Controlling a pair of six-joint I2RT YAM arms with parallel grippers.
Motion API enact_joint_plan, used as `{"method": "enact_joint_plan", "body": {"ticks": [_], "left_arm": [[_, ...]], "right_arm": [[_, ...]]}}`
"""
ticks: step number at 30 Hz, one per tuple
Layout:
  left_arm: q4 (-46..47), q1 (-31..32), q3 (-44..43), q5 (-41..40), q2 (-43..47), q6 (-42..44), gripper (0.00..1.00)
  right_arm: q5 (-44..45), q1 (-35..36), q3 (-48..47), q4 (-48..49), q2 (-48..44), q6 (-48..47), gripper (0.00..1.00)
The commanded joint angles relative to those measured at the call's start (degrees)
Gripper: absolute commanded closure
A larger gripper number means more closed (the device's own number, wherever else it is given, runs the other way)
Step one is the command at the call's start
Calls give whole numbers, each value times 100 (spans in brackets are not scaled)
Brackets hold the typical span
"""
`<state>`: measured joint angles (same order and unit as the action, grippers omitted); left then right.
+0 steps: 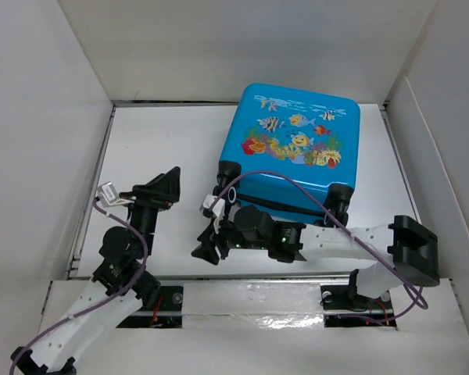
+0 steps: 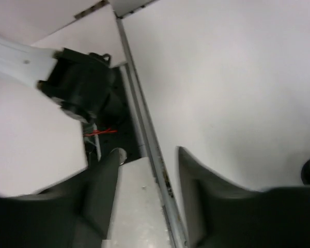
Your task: Pack the luggage
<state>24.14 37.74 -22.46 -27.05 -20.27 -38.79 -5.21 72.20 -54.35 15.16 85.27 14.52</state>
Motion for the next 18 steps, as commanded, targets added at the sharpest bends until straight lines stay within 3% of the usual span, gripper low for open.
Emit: {"method": "enact_joint_plan", "body": {"ticks": [1, 2, 3, 4, 5, 10, 13, 18], "left_arm": [[-962, -29, -152, 50, 304, -401, 12], [-1181, -29, -249, 120, 357, -419, 11], [-1271, -29, -337, 164, 401, -402, 10], [-1332, 23, -521, 226, 401, -376, 10], [-1420, 23, -618, 435, 393, -314, 9], [-1816, 23, -1259, 876, 313, 11, 8], [-2018, 23, -1532, 1140, 383, 283, 8], [-2597, 23, -1937, 1070, 384, 696, 7]], "right_arm": [[18, 258, -523, -152, -414, -370, 40], [133, 346, -672, -510, -615, -467, 25], [291, 417, -726, -662, -722, -616, 19], [650, 478, -753, -768, -853, -670, 4], [845, 479, -709, -934, -994, -705, 0], [3004, 356, -428, -1488, -2259, -899, 0], [3551, 66, -200, -1849, -3144, -916, 0], [3844, -416, 459, -1639, -4430, -838, 1]]}}
